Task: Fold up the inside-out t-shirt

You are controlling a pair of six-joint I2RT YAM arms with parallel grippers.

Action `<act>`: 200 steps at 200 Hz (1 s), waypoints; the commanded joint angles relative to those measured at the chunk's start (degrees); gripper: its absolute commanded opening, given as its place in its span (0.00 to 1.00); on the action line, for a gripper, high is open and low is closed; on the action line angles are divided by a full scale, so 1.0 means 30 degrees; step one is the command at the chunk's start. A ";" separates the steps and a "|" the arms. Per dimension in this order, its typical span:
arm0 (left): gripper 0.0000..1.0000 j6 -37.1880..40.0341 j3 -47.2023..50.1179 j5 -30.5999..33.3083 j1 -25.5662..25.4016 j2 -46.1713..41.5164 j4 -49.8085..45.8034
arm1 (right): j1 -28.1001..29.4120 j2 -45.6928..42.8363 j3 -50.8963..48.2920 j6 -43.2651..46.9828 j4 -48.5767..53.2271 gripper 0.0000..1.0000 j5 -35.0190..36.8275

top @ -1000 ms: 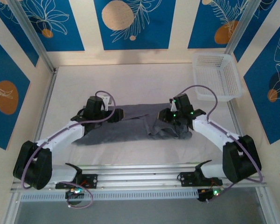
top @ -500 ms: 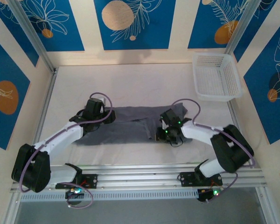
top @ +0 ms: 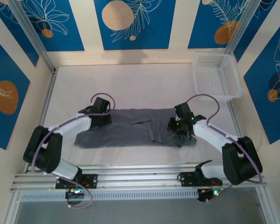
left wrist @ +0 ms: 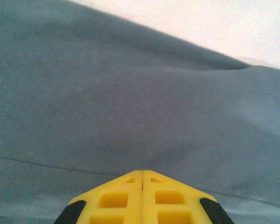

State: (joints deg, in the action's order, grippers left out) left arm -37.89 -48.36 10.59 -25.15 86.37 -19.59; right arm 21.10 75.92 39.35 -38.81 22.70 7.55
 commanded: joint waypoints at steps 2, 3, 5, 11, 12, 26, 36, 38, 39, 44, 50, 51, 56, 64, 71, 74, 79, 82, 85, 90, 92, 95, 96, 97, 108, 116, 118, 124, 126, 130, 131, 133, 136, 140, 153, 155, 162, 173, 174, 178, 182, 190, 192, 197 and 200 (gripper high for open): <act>0.00 -0.1043 -0.1658 0.1900 -0.0071 0.1501 -0.1377 | -0.0635 0.1791 0.1150 0.1289 0.0724 0.16 0.0774; 0.00 -0.1062 -0.1705 0.1910 -0.0063 0.1619 -0.1378 | -0.0656 0.1865 0.1165 0.1326 0.0754 0.16 0.0754; 0.00 -0.1084 -0.1857 0.1932 -0.0057 0.1789 -0.1378 | -0.0694 0.2023 0.1249 0.1391 0.0798 0.16 0.0688; 0.00 -0.1082 -0.2247 0.1977 -0.0027 0.2378 -0.1314 | -0.0776 0.2468 0.1457 0.1546 0.0935 0.16 0.0633; 0.00 -0.1067 -0.2321 0.1977 -0.0027 0.2483 -0.1302 | -0.0785 0.2526 0.1494 0.1543 0.0962 0.16 0.0640; 0.00 -0.1110 -0.3253 0.1900 0.0112 0.3907 -0.1278 | -0.0907 0.3442 0.1938 0.1523 0.1414 0.15 0.0639; 0.00 -0.1190 -0.3922 0.1723 0.0212 0.5024 -0.1097 | -0.0926 0.4051 0.2291 0.1366 0.1902 0.14 0.0671; 0.00 -0.1218 -0.4059 0.1680 0.0238 0.5218 -0.1081 | -0.0922 0.4188 0.2387 0.1335 0.1986 0.14 0.0675; 0.00 -0.1238 -0.4121 0.1653 0.0253 0.5368 -0.1069 | -0.0931 0.4236 0.2428 0.1320 0.2015 0.14 0.0675; 0.00 -0.1297 -0.4494 0.1527 0.0364 0.5948 -0.1015 | -0.0926 0.4503 0.2574 0.1231 0.2217 0.14 0.0704; 0.00 -0.1355 -0.4933 0.1386 0.0511 0.6615 -0.0852 | -0.0904 0.4822 0.2783 0.1135 0.2395 0.13 0.0675; 0.00 -0.1365 -0.4983 0.1374 0.0535 0.6770 -0.0837 | -0.0893 0.4860 0.2787 0.1132 0.2409 0.13 0.0661; 0.00 -0.1442 -0.5380 0.1224 0.0663 0.7345 -0.0727 | -0.0860 0.5086 0.2927 0.1083 0.2534 0.13 0.0577; 0.00 -0.1560 -0.6059 0.0902 0.0945 0.8325 -0.0504 | -0.0755 0.5394 0.3133 0.0992 0.2749 0.13 0.0520; 0.00 -0.1629 -0.6785 0.0577 0.1224 0.9172 -0.0464 | -0.0610 0.5569 0.3341 0.0868 0.2868 0.13 0.0447; 0.00 -0.1597 -0.7152 0.0459 0.1320 0.9497 -0.0455 | -0.0551 0.5645 0.3442 0.0825 0.2937 0.14 0.0344; 0.00 -0.1516 -0.7763 0.0401 0.1423 1.0142 -0.0493 | -0.0409 0.5706 0.3553 0.0700 0.3007 0.14 0.0043; 0.00 -0.1480 -0.8212 0.0396 0.1503 1.0468 -0.0561 | -0.0299 0.5732 0.3600 0.0636 0.2995 0.15 -0.0238; 0.00 -0.1442 -0.8704 0.0422 0.1571 1.0849 -0.0676 | -0.0190 0.5764 0.3657 0.0511 0.2924 0.15 -0.0566; 0.00 -0.1344 -0.9522 0.0399 0.1682 1.1422 -0.0878 | 0.0041 0.5798 0.3689 0.0290 0.2688 0.17 -0.1257; 0.00 -0.1301 -0.9869 0.0367 0.1719 1.1696 -0.0960 | 0.0140 0.5804 0.3689 0.0165 0.2563 0.17 -0.1536; 0.00 -0.1204 -1.0358 0.0301 0.1800 1.2058 -0.1074 | 0.0297 0.5847 0.3694 -0.0021 0.2346 0.18 -0.2116; 0.00 -0.1187 -1.0581 0.0275 0.1824 1.2171 -0.1109 | 0.0381 0.5871 0.3696 -0.0090 0.2239 0.18 -0.2273; 0.00 -0.1163 -1.0766 0.0248 0.1851 1.2287 -0.1127 | 0.0453 0.5897 0.3683 -0.0154 0.2156 0.18 -0.2498; 0.00 -0.0795 -1.2791 -0.0203 0.2133 1.3578 -0.1301 | 0.1391 0.6262 0.3639 -0.1092 0.0845 0.20 -0.4687; 0.00 -0.0551 -1.4412 -0.0680 0.2298 1.4539 -0.1405 | 0.2372 0.6789 0.3733 -0.2003 -0.0156 0.21 -0.5797; 0.00 -0.0451 -1.4804 -0.0840 0.2357 1.4775 -0.1422 | 0.2649 0.6982 0.3810 -0.2181 -0.0374 0.21 -0.6025; 0.00 -0.0166 -1.6113 -0.1506 0.2485 1.5552 -0.1365 | 0.3476 0.7565 0.4054 -0.2772 -0.1030 0.21 -0.6594; 0.00 -0.0076 -1.6541 -0.1727 0.2528 1.5775 -0.1353 | 0.3826 0.7828 0.4227 -0.2886 -0.1208 0.21 -0.6774; 0.00 0.0102 -1.7376 -0.2211 0.2580 1.6248 -0.1350 | 0.4486 0.8335 0.4594 -0.3180 -0.1465 0.21 -0.7050; 0.00 0.0140 -1.7547 -0.2314 0.2595 1.6390 -0.1349 | 0.4629 0.8463 0.4703 -0.3223 -0.1498 0.21 -0.7127; 0.00 0.0184 -1.8027 -0.2567 0.2636 1.6600 -0.1349 | 0.4986 0.8778 0.4990 -0.3299 -0.1559 0.21 -0.7251; 0.00 0.0300 -1.8629 -0.2911 0.2639 1.6926 -0.1349 | 0.5455 0.9210 0.5387 -0.3391 -0.1586 0.21 -0.7397; 0.00 0.0415 -1.9396 -0.3380 0.2686 1.7310 -0.1313 | 0.6082 0.9859 0.6065 -0.3442 -0.1500 0.21 -0.7598; 0.00 0.0676 -2.1500 -0.4697 0.2703 1.8202 -0.1073 | 0.7972 1.2183 0.8856 -0.3264 -0.0407 0.21 -0.8025; 0.00 0.0720 -2.1740 -0.4840 0.2700 1.8298 -0.1046 | 0.8209 1.2506 0.9317 -0.3177 -0.0188 0.20 -0.8069; 0.00 0.0805 -2.2451 -0.5503 0.2723 1.8441 -0.0799 | 0.9077 1.3535 1.0989 -0.2891 0.0735 0.20 -0.8291; 0.00 0.0871 -2.3005 -0.6158 0.2722 1.8238 -0.0429 | 1.0112 1.4430 1.3033 -0.2379 0.1704 0.20 -0.8363; 0.00 0.0862 -2.3028 -0.6177 0.2725 1.8206 -0.0420 | 1.0167 1.4454 1.3170 -0.2353 0.1756 0.20 -0.8355; 0.00 0.0893 -2.3062 -0.6209 0.2724 1.7969 -0.0390 | 1.0385 1.4462 1.3662 -0.2183 0.1969 0.20 -0.8221; 0.00 0.1011 -2.3007 -0.6221 0.2742 1.7665 -0.0361 | 1.0528 1.4338 1.4009 -0.2050 0.2104 0.20 -0.7993; 0.05 0.1318 -2.2659 -0.6322 0.2776 1.6862 -0.0326 | 1.0632 1.3754 1.4383 -0.1814 0.2266 0.20 -0.7427; 0.08 0.1386 -2.2491 -0.6352 0.2784 1.6593 -0.0288 | 1.0646 1.3580 1.4412 -0.1775 0.2289 0.20 -0.7312; 0.13 0.1535 -2.1952 -0.6440 0.2870 1.5903 -0.0157 | 1.0572 1.3004 1.4406 -0.1717 0.2292 0.21 -0.6986; 0.16 0.1600 -2.1518 -0.6475 0.2899 1.5389 -0.0006 | 1.0496 1.2661 1.4331 -0.1691 0.2265 0.22 -0.6818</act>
State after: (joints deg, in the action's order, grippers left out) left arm -36.36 -114.83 -3.55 -16.82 140.16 -19.68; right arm 52.90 118.98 80.18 -45.56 23.03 -13.65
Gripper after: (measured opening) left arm 0.069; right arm 0.204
